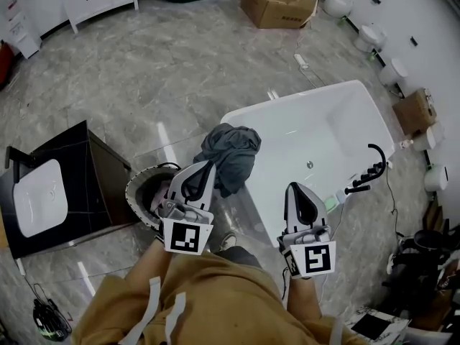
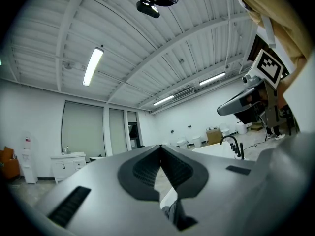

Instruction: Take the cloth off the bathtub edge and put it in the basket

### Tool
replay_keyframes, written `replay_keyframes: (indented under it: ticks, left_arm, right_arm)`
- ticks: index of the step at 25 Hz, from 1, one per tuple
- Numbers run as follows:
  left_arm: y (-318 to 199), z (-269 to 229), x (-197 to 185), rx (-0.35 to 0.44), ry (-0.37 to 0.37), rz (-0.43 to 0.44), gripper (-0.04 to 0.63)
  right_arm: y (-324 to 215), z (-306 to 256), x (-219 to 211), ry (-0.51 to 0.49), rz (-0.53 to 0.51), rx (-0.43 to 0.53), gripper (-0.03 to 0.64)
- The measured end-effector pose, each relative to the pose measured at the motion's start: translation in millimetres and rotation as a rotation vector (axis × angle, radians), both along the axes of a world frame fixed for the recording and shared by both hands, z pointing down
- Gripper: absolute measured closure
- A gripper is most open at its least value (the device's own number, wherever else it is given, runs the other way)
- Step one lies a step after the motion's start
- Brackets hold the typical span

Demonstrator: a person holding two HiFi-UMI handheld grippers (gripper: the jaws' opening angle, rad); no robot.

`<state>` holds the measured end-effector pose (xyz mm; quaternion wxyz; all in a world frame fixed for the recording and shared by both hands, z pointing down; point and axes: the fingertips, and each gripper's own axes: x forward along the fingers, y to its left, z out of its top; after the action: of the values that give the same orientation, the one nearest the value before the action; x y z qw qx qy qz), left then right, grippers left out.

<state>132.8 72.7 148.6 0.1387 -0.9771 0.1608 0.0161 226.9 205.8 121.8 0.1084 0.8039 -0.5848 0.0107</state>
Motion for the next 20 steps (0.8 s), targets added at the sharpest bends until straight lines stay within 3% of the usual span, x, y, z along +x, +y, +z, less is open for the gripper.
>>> replay_keyframes:
  ticks: [8, 11, 16, 20]
  left_arm:
    - [-4, 3, 31, -0.01, -0.034, -0.066, 0.592]
    - [-5, 9, 45, 0.038, -0.056, -0.083, 0.591]
    - [-28, 33, 47, 0.076, -0.11, -0.141, 0.592]
    - [-42, 55, 51, 0.074, -0.145, -0.162, 0.592]
  right_arm:
    - [-10, 15, 40, -0.038, -0.069, -0.005, 0.612]
    - [-15, 33, 62, -0.036, -0.082, -0.03, 0.612]
    - [-40, 95, 73, -0.016, -0.159, -0.138, 0.611]
    - [-64, 152, 80, -0.056, -0.2, -0.239, 0.608]
